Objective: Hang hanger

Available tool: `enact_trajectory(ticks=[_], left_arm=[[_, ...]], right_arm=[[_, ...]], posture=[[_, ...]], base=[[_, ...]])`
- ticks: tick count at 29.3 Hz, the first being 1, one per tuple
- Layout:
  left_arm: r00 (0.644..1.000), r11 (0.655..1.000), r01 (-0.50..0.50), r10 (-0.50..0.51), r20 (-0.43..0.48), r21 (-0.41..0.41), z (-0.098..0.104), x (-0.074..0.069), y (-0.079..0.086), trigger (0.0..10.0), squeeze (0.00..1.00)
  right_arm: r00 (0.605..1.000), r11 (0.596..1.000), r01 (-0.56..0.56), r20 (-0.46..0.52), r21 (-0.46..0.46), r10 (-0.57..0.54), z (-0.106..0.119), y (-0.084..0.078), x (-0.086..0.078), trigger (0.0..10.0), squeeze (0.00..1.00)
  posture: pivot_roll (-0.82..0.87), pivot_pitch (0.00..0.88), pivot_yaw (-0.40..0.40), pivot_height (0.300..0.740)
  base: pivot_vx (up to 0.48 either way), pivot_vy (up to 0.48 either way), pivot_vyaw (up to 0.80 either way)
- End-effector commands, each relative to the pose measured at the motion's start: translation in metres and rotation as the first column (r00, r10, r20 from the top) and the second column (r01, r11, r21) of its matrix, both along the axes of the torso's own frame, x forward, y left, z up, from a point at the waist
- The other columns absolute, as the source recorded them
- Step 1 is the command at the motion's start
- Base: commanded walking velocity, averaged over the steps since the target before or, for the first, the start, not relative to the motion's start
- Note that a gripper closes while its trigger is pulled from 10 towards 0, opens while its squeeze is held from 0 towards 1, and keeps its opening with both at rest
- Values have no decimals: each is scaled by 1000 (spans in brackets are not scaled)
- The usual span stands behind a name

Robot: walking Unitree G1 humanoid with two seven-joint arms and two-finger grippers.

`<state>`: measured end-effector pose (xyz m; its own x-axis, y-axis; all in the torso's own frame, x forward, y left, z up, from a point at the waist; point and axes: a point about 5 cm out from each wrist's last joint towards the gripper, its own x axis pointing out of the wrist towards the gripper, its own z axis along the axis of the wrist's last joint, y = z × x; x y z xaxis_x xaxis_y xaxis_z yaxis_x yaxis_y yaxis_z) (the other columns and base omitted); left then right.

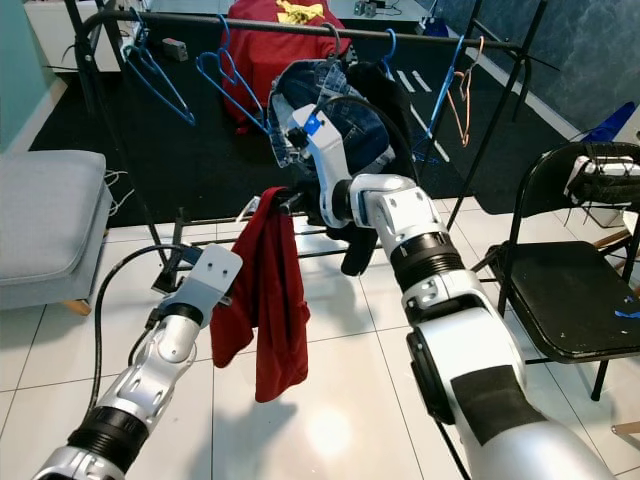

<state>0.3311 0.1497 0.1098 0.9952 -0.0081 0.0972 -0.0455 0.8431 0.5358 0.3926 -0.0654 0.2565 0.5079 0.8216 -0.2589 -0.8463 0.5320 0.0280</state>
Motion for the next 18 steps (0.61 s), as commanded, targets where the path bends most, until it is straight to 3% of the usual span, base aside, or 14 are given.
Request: enact_trajectory(ticks=[1, 3, 4, 8, 12, 18], left_arm=[[998, 998, 57, -58, -20, -38, -6, -2, -8, 10000, 0], [993, 991, 115, -117, -23, -74, -7, -4, -16, 10000, 0], [979, 974, 199, -203, -19, -112, -7, -7, -26, 10000, 0], [962, 952, 269, -271, 1, -147, -4, -9, -35, 10000, 0], [962, 949, 269, -273, -2, -166, -4, -9, -36, 10000, 0], [996, 980, 93, -94, 4, -173, -6, -2, -22, 10000, 0]], right_arm=[[1000, 999, 14, 6, 29, -14, 3, -4, 1, 0, 0], [1000, 999, 23, 5, 28, -24, 3, -4, 2, 0, 0], [999, 999, 32, 5, 27, -32, 3, -5, 2, 0, 0], [999, 999, 42, 7, 25, -43, 3, -5, 3, 0, 0], [999, 999, 47, 10, 25, -47, 4, -5, 4, 0, 0], [997, 997, 73, 18, 39, -74, 6, -6, 6, 0, 0]], posture=[[-87, 88, -109, 740], [-88, 90, -109, 740], [-88, 87, -112, 740], [-84, 85, -116, 740], [-83, 85, -116, 740], [-81, 88, -121, 740]], base=[[0, 0, 0], [0, 0, 0], [0, 0, 0], [0, 0, 0], [0, 0, 0], [0, 0, 0]])
